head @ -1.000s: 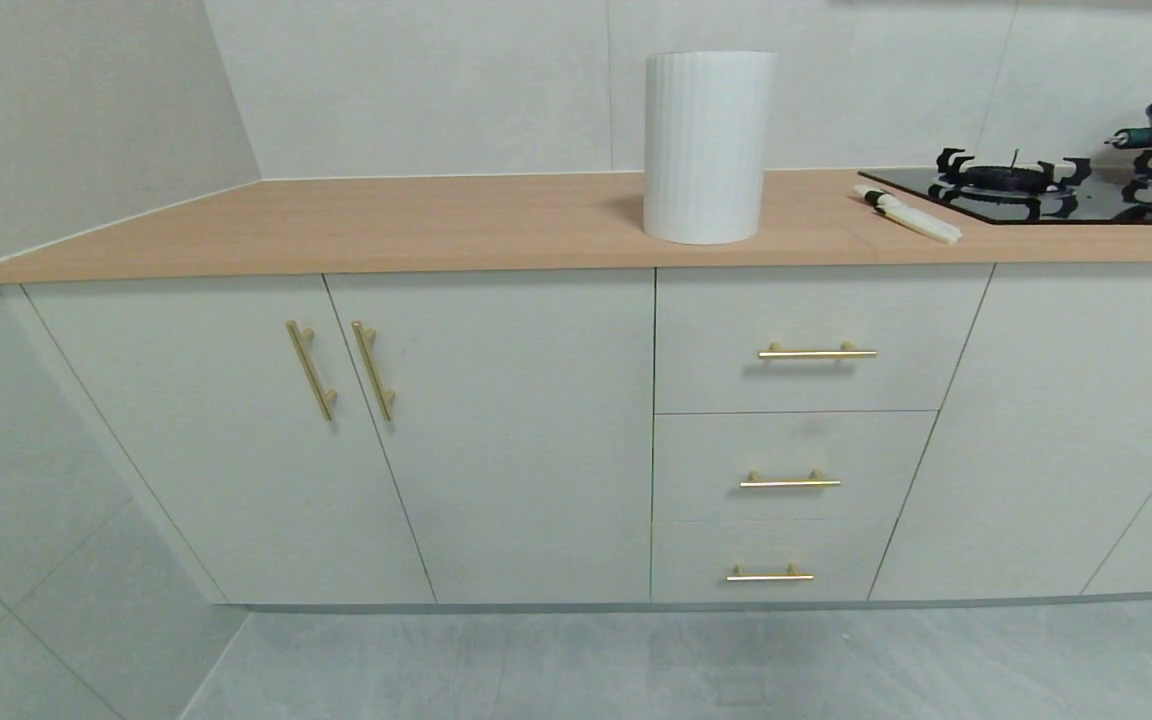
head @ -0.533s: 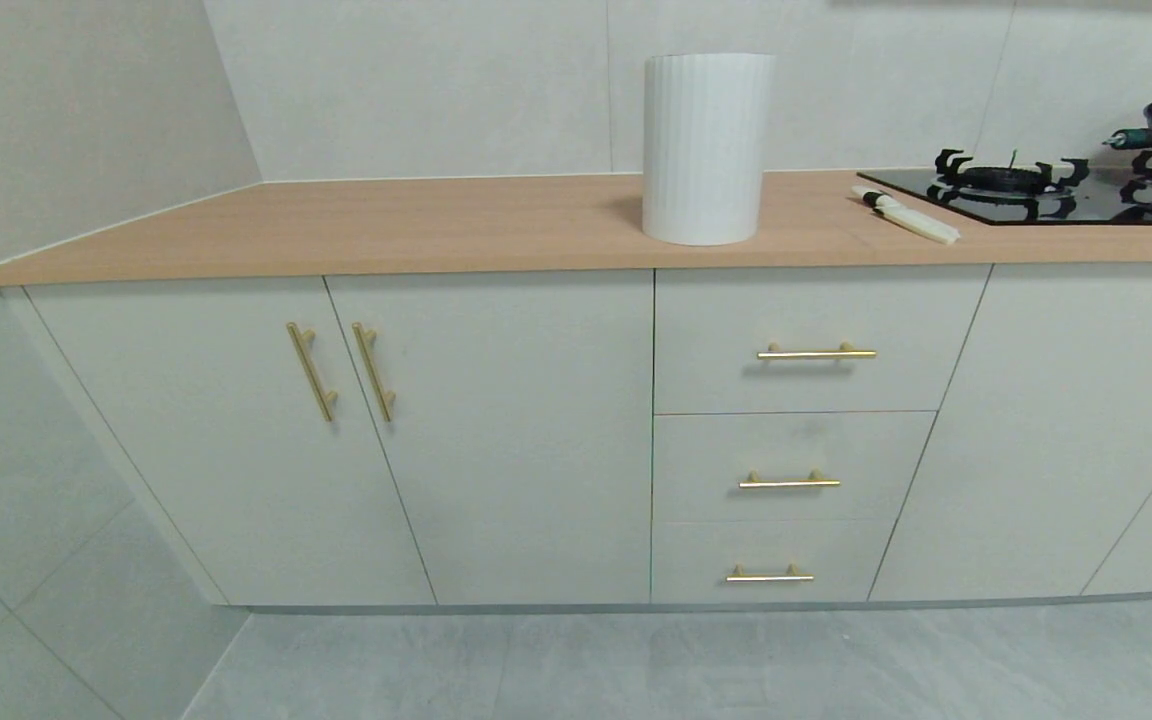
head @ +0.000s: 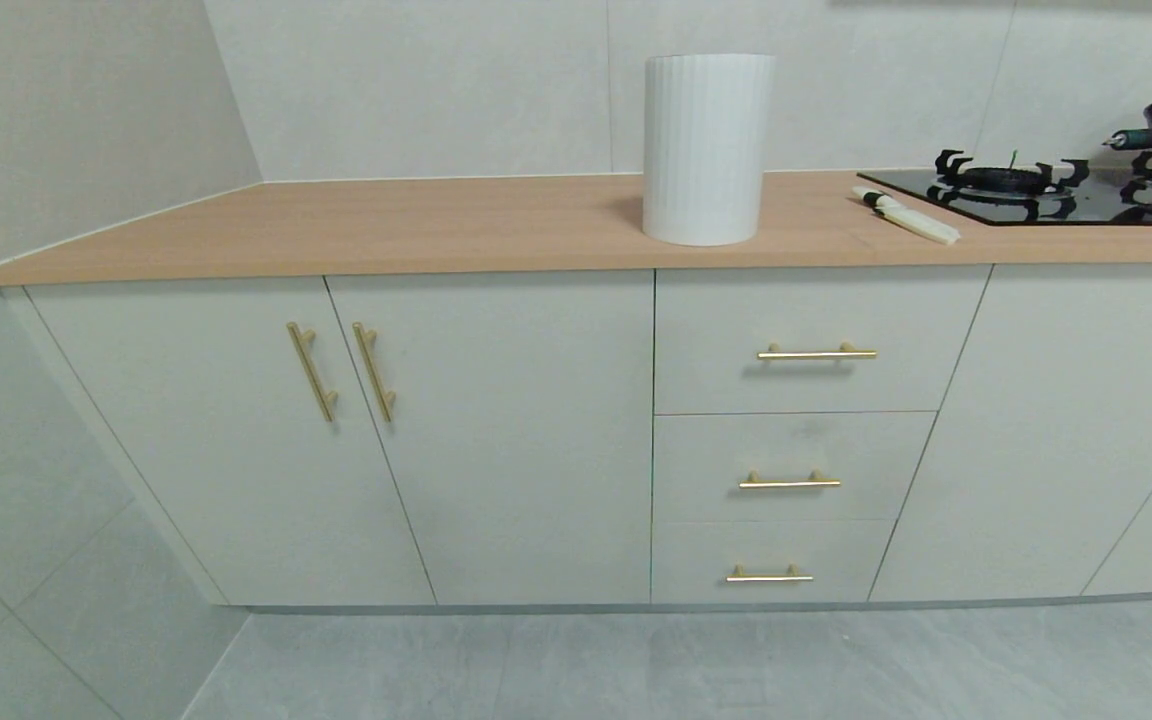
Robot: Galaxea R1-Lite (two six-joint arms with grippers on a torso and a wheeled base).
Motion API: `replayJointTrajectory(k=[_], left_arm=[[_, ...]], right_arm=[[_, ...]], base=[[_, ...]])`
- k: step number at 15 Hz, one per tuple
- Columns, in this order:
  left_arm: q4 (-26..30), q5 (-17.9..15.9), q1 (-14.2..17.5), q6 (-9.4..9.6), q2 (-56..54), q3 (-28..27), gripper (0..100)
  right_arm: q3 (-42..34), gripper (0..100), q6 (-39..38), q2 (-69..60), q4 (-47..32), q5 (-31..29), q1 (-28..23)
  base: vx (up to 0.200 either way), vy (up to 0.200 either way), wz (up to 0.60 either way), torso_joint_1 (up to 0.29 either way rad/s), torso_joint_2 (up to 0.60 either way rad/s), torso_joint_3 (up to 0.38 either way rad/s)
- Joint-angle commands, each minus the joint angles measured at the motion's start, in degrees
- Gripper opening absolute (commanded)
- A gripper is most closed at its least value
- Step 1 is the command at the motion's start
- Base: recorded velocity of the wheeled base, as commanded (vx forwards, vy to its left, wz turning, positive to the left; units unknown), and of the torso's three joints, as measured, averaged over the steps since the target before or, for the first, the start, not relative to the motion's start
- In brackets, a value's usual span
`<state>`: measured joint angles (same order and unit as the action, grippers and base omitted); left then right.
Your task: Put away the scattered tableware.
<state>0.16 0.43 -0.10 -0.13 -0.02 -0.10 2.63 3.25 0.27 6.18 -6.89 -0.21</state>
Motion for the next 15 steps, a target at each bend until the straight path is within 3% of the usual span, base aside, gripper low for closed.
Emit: replayJointTrajectory(k=[1, 4, 12, 15], left_arm=[[0.02, 0.01, 0.01, -0.04, 0.02, 0.01, 100], [0.02, 0.01, 0.01, -0.04, 0.02, 0.01, 100], [0.02, 0.01, 0.01, 0.22, 0.02, 0.01, 100], [0.02, 0.01, 0.01, 0.13, 0.02, 0.01, 100]], right_arm=[[-2.63, 100, -2.73, -0.18, -3.72, 2.49, 0.03], [-2.63, 100, -3.52, -0.18, -6.44, 5.75, 0.03], [-2.63, 100, -3.61, -0.18, -6.36, 5.75, 0.03], [-2.63, 100, -3.52, -0.09, -6.36, 6.18, 0.03]], base=[[0.0, 0.0, 0.0, 0.0, 0.0, 0.0], [0.0, 0.0, 0.0, 0.0, 0.0, 0.0], [0.0, 0.0, 0.0, 0.0, 0.0, 0.0], [0.2, 0.0, 0.0, 0.002, 0.0, 0.002]])
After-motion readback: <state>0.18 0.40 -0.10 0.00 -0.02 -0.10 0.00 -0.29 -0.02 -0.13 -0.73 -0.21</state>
